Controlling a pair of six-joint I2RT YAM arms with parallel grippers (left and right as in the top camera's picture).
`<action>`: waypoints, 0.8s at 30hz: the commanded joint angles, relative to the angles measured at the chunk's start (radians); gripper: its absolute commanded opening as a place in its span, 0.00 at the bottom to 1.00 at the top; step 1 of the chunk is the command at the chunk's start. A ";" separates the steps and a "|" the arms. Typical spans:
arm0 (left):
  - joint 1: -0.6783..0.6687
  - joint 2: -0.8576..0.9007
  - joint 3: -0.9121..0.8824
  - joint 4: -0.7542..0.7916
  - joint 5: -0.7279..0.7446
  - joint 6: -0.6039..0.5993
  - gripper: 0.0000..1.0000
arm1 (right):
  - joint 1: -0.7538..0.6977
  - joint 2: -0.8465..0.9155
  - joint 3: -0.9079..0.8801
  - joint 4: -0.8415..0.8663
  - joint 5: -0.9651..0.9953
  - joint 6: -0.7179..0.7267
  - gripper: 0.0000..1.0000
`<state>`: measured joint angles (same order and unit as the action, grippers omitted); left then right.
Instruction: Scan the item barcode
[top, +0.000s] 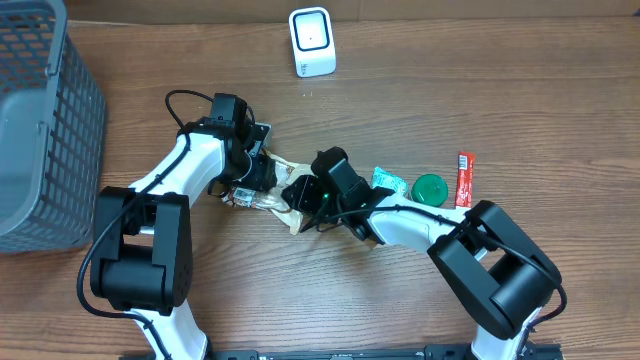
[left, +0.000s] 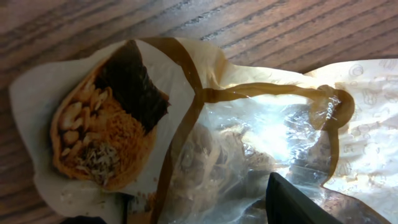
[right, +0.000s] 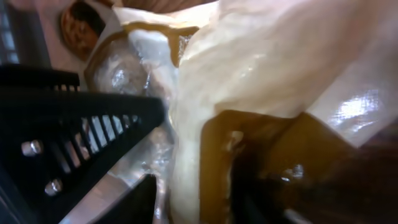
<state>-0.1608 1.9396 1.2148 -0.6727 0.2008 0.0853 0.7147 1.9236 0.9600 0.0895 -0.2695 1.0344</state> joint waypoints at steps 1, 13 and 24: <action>-0.003 0.083 -0.036 -0.010 -0.002 0.020 0.57 | -0.001 0.007 0.008 0.034 -0.028 -0.011 0.31; -0.003 0.083 -0.036 -0.007 0.002 0.019 0.56 | -0.002 0.007 0.008 0.037 -0.021 -0.021 0.52; -0.003 0.083 -0.036 -0.007 0.002 0.020 0.56 | 0.004 0.085 0.008 0.146 0.014 -0.014 0.45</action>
<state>-0.1608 1.9415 1.2179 -0.6716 0.1917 0.0856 0.7105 1.9614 0.9592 0.1738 -0.2260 1.0218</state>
